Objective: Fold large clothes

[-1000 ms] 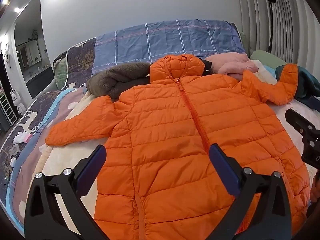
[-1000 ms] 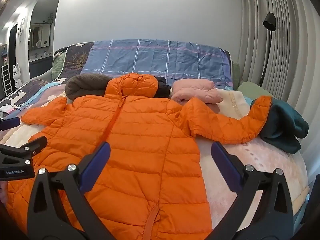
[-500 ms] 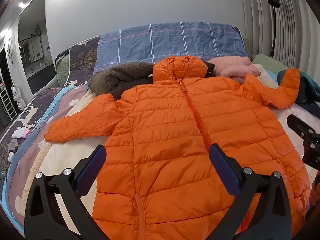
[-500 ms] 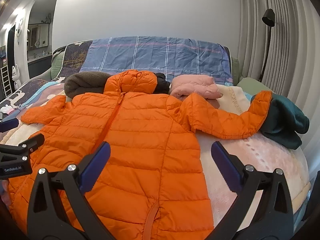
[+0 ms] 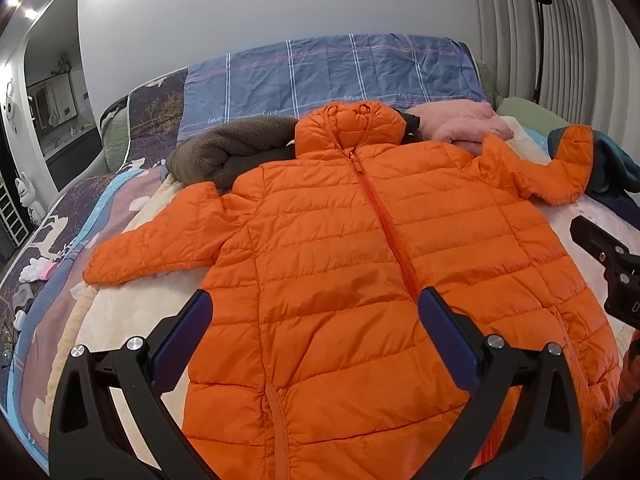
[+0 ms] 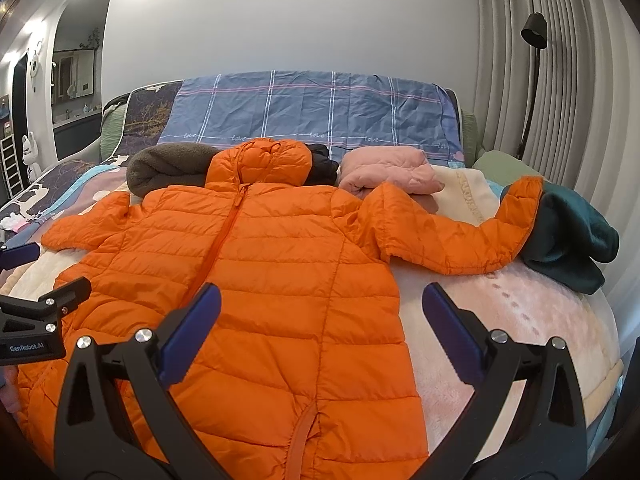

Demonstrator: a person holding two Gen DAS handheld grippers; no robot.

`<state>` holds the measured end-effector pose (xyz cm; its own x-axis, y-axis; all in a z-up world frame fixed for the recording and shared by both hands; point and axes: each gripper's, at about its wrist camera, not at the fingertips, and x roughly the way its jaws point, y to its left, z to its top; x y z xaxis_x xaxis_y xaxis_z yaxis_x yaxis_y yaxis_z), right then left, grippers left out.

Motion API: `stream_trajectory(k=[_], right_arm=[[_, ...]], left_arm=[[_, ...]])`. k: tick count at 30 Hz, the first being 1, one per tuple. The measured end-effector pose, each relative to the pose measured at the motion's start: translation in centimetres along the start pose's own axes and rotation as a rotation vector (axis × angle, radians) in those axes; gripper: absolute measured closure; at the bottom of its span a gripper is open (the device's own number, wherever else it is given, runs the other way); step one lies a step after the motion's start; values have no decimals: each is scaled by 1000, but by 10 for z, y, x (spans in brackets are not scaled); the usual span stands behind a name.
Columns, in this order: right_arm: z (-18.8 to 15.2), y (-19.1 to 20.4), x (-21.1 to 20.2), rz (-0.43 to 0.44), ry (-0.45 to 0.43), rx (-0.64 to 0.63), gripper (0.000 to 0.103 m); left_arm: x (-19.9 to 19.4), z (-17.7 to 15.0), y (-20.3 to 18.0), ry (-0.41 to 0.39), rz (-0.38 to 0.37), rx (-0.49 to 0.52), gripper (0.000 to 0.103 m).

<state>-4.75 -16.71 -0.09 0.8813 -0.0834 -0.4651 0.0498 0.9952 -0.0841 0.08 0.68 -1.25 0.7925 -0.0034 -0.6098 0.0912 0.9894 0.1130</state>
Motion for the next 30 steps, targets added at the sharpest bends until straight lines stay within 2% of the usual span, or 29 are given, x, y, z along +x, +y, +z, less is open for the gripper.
stream_trajectory(k=[5,10,30], right_arm=[[0,0,0,-1,1,1,2],[-1,-2,0,1,7,10,2],[0,-6,2,-1,17,19,2]], left_arm=[[-2,-1,3,-13,14,-18,1],[-6,0,-3,-48,34,21,1],[-5,0,-3,-44,21,25,1]])
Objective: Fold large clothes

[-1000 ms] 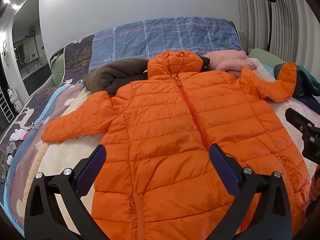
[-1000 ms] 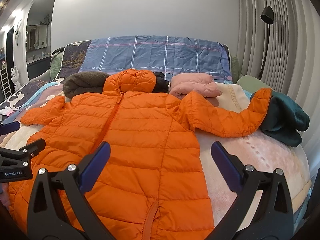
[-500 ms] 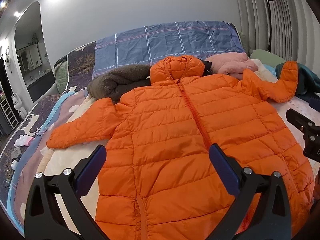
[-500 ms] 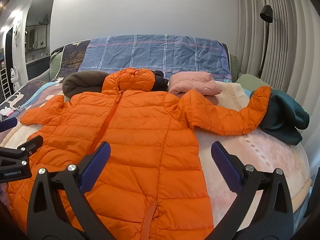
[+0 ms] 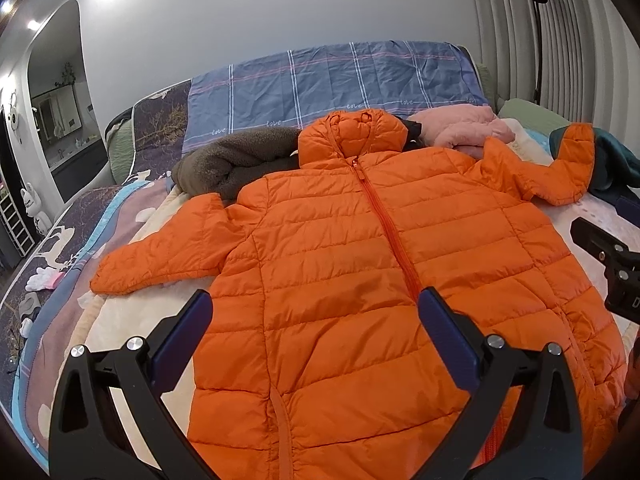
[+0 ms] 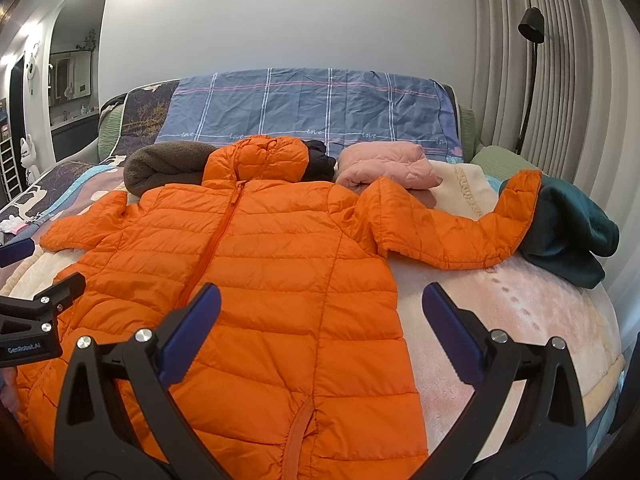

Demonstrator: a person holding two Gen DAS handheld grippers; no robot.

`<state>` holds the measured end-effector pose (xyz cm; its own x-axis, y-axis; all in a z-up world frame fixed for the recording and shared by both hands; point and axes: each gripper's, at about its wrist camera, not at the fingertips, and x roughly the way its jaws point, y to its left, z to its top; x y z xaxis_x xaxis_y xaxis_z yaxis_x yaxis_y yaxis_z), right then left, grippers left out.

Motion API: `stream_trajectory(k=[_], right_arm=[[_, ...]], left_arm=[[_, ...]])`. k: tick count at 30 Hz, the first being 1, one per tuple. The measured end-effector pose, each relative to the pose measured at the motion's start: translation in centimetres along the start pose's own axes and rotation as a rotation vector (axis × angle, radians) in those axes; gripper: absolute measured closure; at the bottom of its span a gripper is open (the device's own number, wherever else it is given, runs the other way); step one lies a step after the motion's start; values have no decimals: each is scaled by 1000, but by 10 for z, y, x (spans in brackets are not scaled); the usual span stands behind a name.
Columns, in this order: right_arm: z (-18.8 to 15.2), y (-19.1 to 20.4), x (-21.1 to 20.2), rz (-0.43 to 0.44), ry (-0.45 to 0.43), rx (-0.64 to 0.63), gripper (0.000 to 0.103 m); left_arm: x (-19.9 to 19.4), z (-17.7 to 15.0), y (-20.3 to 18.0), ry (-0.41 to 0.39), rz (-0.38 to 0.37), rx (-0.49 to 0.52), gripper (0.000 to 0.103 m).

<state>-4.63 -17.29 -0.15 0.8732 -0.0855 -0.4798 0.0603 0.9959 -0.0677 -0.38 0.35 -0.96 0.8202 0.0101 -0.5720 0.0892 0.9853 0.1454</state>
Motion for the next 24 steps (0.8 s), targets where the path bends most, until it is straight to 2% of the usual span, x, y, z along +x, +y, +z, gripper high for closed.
stream_trajectory(k=[10,15,18,24], right_arm=[[1,-5,3,-11,15,22,2],[1,-8,4,-12,18,40,2],[1,-10,5,-14,19,49,2],[1,-9,5,-23,21,44,2]], left_arm=[[-9,-1,3,-119,11,-20,1],[-6,0,2,-61,-31,-3,1],[-2,-2,1,-23,-25,-1,1],[0,-4,0,-19,-31,8,1]])
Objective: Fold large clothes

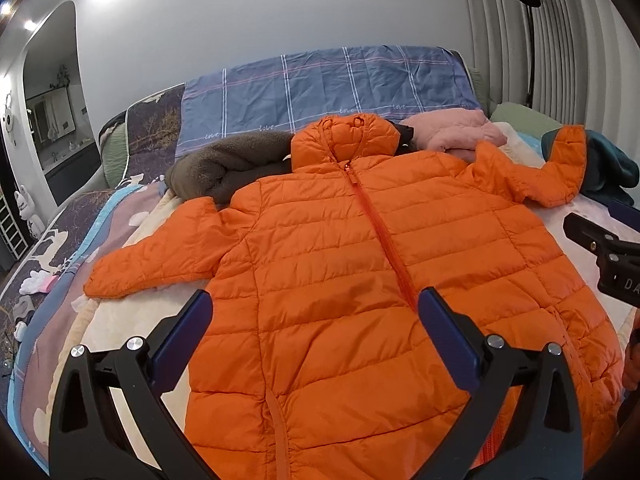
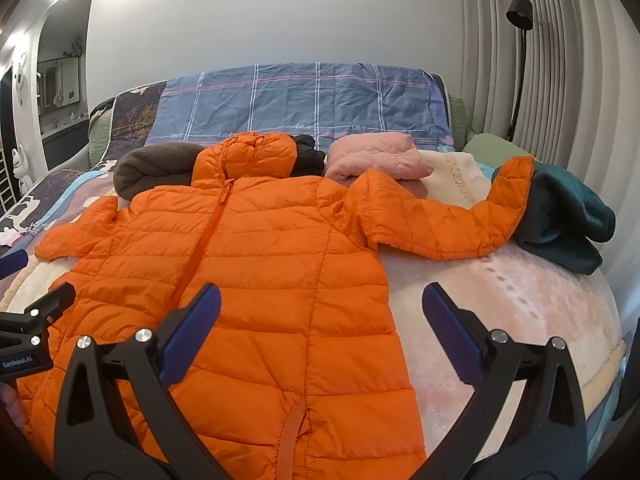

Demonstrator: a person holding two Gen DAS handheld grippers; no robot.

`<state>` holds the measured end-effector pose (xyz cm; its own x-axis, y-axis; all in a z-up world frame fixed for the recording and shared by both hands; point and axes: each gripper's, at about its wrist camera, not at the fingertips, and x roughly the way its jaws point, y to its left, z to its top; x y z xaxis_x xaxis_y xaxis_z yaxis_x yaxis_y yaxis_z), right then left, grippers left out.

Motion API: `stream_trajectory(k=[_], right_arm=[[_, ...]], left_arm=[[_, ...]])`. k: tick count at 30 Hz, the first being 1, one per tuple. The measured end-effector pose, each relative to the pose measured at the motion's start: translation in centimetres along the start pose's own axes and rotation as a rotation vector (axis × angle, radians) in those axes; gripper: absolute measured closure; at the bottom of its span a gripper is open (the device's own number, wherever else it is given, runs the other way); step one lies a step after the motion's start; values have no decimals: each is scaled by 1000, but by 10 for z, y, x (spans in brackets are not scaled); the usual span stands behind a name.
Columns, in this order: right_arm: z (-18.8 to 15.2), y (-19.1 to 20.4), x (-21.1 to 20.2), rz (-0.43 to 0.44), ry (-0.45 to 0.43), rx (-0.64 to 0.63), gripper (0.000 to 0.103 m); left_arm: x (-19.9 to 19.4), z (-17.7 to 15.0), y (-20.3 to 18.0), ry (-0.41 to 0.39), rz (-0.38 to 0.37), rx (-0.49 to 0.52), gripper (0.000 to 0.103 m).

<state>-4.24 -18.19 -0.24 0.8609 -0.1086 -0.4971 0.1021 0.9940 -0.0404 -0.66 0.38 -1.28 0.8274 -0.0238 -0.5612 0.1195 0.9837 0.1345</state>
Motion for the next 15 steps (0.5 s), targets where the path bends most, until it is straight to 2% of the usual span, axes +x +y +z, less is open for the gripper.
stream_trajectory(k=[15], right_arm=[[0,-7,2,0,16,24,2]], left_arm=[[-4,-1,-4,-16,-6,9,1]])
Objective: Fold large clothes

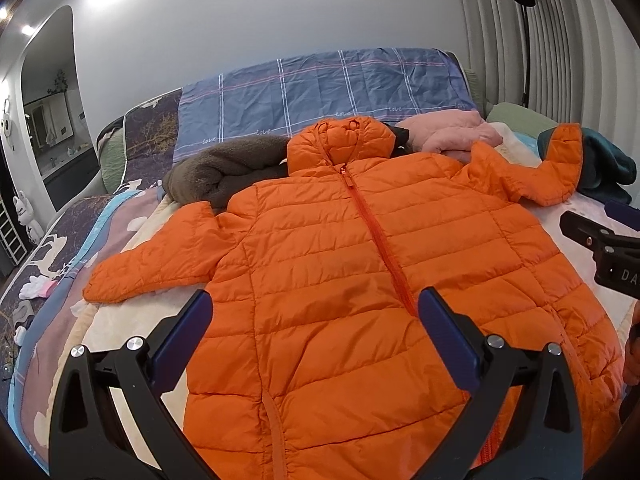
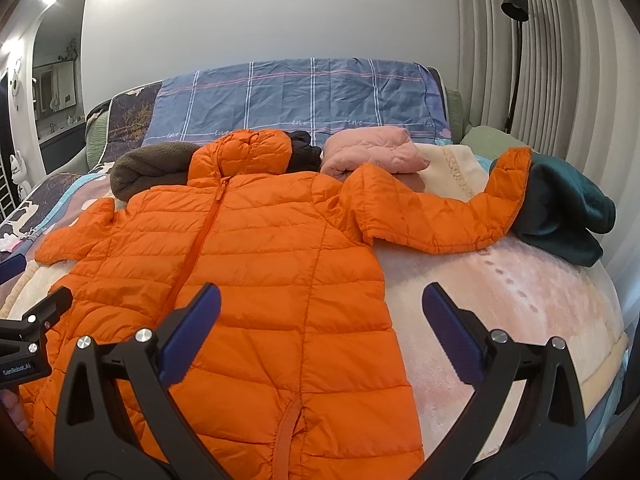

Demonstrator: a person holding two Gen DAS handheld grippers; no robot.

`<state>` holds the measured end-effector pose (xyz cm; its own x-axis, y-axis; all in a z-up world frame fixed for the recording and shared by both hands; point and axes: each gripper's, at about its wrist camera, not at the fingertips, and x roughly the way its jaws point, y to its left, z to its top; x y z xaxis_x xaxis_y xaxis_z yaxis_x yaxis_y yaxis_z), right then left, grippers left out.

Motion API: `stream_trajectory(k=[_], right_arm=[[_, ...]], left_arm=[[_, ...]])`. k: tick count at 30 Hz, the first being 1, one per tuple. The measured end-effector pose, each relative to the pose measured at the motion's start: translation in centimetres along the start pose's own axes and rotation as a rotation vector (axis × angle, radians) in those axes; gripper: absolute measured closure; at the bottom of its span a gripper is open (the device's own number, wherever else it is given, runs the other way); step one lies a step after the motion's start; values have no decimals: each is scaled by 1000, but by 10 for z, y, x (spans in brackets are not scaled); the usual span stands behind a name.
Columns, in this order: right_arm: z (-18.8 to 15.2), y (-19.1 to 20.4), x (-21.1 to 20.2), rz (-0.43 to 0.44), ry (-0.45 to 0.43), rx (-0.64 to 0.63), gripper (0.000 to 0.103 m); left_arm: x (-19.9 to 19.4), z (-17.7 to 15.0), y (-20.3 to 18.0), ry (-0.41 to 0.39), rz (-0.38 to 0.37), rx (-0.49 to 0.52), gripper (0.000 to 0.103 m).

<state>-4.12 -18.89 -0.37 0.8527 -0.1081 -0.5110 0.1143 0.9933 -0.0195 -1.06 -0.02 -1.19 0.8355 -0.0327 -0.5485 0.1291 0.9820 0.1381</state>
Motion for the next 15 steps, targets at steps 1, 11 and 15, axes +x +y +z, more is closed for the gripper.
stream_trajectory(k=[1,11,15], right_arm=[[0,0,0,1,0,0,2],[3,-2,-1,-5,-10,-5,2],[19,-3,2,56,-10,-30,2]], left_arm=[[0,0,0,-2,-1,1,1],[-2,4,1,-6,-3,-1,1],[-1,16,5,-10,-30,-12,1]])
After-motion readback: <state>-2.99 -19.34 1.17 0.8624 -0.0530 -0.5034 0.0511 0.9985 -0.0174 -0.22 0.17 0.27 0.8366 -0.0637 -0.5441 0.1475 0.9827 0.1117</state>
